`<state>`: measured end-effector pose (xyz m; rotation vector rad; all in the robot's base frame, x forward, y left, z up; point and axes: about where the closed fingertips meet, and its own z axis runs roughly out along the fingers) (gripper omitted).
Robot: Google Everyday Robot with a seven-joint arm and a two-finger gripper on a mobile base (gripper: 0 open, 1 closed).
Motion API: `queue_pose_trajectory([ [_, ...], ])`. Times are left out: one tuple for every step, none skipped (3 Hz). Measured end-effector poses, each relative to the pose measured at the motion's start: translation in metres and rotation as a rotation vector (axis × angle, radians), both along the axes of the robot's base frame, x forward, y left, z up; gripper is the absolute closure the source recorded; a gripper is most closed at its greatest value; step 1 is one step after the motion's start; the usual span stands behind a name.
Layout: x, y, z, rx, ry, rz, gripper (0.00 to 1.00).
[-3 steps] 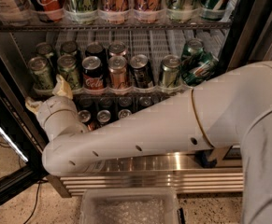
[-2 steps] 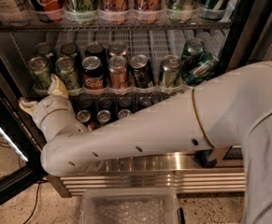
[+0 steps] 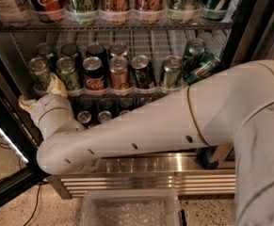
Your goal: Pick green can from middle shelf of fridge
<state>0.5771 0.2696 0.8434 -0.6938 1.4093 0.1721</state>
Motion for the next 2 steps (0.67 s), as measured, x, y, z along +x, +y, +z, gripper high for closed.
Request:
queue_pose_trajectory([
  [0.007,-0.002,-0.009,-0.017,0.026,-0.021,0.35],
  [0.016,-0.002,-0.02,-0.034,0.051,-0.036,0.34],
])
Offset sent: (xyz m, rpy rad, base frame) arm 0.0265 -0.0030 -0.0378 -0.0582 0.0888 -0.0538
